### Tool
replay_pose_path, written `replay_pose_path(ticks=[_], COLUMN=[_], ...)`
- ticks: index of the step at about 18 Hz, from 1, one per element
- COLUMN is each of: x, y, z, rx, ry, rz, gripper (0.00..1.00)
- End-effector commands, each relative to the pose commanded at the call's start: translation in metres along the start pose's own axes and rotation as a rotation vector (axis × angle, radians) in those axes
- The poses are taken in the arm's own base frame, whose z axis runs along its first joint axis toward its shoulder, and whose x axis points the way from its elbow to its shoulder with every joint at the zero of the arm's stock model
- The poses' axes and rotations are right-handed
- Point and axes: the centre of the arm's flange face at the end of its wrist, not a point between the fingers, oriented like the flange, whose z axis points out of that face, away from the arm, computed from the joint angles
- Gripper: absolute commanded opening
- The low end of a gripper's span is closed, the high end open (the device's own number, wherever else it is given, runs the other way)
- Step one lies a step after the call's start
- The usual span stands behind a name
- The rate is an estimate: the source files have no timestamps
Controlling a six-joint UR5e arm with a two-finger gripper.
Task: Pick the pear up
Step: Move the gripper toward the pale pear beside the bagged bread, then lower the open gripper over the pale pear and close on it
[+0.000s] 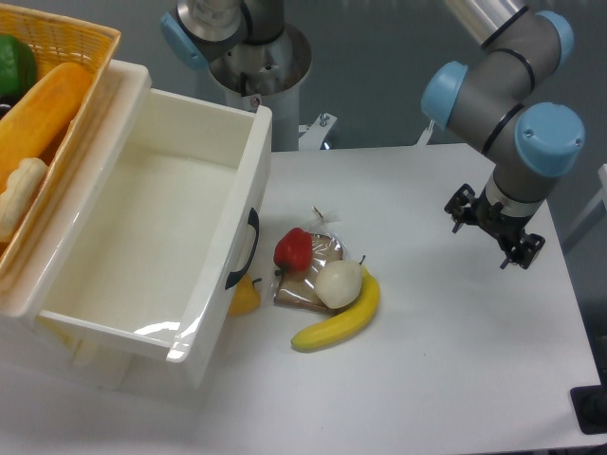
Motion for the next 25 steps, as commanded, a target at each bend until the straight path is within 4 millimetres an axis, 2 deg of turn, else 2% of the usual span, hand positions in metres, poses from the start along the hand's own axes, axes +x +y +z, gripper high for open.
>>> replay_pose_path(ticks=[5, 11, 15, 19, 22, 25], x=[0.004, 0.025, 0.040, 0.041, 0.047, 0.058], y=[-0.007, -0.021, -0.020, -0.019, -0.023, -0.053], z=[0.003, 0.032, 0.035, 0.033, 0.041, 0.044], rx=[0.033, 0.120, 0.115, 0.118, 0.119, 0.110], ry=[0.010, 0.070, 0.086, 0.085, 0.109, 0.120], rz=[0.003, -0.046, -0.047, -0.056, -0.060, -0.028], gripper=[1.00, 1.00, 1.00, 1.00, 1.00, 1.00])
